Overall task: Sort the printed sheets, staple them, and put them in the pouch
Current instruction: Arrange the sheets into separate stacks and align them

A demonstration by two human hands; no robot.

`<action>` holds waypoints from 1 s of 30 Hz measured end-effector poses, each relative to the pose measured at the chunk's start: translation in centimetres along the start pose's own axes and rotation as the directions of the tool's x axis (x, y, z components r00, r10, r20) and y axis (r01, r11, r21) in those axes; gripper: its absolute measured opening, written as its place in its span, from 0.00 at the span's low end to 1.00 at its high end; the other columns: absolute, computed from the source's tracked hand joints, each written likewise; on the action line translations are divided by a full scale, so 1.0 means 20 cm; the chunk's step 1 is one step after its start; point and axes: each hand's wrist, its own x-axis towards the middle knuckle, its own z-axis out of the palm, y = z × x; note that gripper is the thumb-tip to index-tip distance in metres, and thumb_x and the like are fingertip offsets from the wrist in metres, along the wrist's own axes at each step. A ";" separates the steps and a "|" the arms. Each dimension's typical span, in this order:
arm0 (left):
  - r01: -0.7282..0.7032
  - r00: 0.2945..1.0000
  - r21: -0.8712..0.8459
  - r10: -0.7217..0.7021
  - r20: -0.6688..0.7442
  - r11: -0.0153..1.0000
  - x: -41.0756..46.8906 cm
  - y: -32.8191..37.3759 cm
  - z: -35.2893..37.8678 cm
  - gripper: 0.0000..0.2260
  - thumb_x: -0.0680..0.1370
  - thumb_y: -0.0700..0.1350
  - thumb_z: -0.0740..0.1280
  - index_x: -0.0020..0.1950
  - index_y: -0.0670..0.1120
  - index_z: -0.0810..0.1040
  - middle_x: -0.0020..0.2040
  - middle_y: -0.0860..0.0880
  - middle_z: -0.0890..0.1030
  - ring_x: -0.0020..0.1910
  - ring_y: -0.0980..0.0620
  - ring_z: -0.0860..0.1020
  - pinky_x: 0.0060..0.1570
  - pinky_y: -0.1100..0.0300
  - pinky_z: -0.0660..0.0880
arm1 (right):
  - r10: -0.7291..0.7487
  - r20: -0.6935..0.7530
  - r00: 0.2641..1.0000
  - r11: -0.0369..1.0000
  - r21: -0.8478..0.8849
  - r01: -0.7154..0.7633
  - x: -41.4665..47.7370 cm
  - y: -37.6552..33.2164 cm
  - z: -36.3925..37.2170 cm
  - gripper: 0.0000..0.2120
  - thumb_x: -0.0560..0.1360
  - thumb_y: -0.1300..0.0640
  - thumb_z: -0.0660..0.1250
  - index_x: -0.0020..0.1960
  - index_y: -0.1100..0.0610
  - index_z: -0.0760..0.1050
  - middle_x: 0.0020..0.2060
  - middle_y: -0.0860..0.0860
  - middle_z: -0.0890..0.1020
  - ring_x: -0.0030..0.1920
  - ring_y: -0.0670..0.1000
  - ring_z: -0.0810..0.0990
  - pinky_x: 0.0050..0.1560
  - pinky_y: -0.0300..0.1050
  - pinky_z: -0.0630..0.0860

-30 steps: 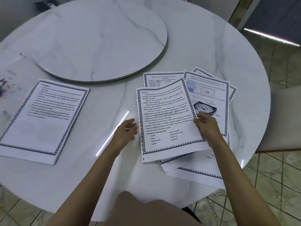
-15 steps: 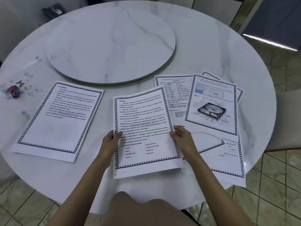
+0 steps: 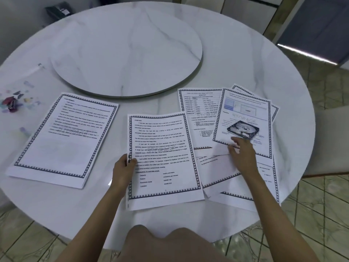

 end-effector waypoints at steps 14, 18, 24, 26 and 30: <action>-0.032 0.999 0.018 0.032 -0.024 0.999 0.00 -0.02 0.02 0.05 0.80 0.40 0.59 0.50 0.44 0.74 0.46 0.47 0.77 0.47 0.47 0.74 0.51 0.54 0.70 | -0.204 0.085 0.975 0.959 -0.184 0.216 -0.18 0.20 -0.04 0.08 0.75 0.66 0.63 0.53 0.64 0.78 0.49 0.59 0.76 0.53 0.57 0.72 0.52 0.35 0.61; -0.041 0.999 0.020 0.042 -0.029 0.999 -0.01 -0.01 0.02 0.05 0.80 0.39 0.59 0.52 0.45 0.74 0.49 0.48 0.78 0.50 0.48 0.75 0.52 0.55 0.70 | 0.032 -0.168 0.985 0.987 -0.151 -0.058 -0.12 0.27 -0.14 0.12 0.75 0.61 0.64 0.55 0.68 0.77 0.53 0.66 0.75 0.57 0.64 0.71 0.56 0.46 0.65; -0.048 0.999 0.021 0.049 -0.022 0.999 -0.01 0.00 0.02 0.05 0.80 0.39 0.58 0.52 0.45 0.73 0.49 0.48 0.77 0.50 0.48 0.75 0.51 0.56 0.69 | 0.395 -0.170 0.903 0.862 -0.270 -0.428 -0.02 0.33 -0.23 0.32 0.72 0.51 0.70 0.64 0.72 0.65 0.62 0.69 0.65 0.64 0.66 0.62 0.61 0.60 0.63; -0.057 0.998 0.021 0.058 -0.020 0.998 -0.01 0.00 0.02 0.05 0.80 0.39 0.58 0.52 0.45 0.73 0.50 0.48 0.77 0.51 0.48 0.75 0.51 0.56 0.69 | 0.423 -0.146 0.894 0.853 -0.268 -0.448 0.00 0.34 -0.23 0.33 0.71 0.52 0.71 0.64 0.73 0.63 0.62 0.70 0.64 0.64 0.66 0.62 0.62 0.55 0.61; -0.088 0.996 0.037 0.089 -0.024 0.995 -0.01 0.00 0.00 0.06 0.80 0.40 0.59 0.52 0.44 0.74 0.49 0.47 0.78 0.50 0.47 0.76 0.52 0.54 0.71 | 0.480 -0.132 0.867 0.847 -0.187 -0.497 0.03 0.31 -0.25 0.33 0.70 0.55 0.72 0.66 0.71 0.62 0.64 0.69 0.63 0.65 0.66 0.61 0.64 0.56 0.62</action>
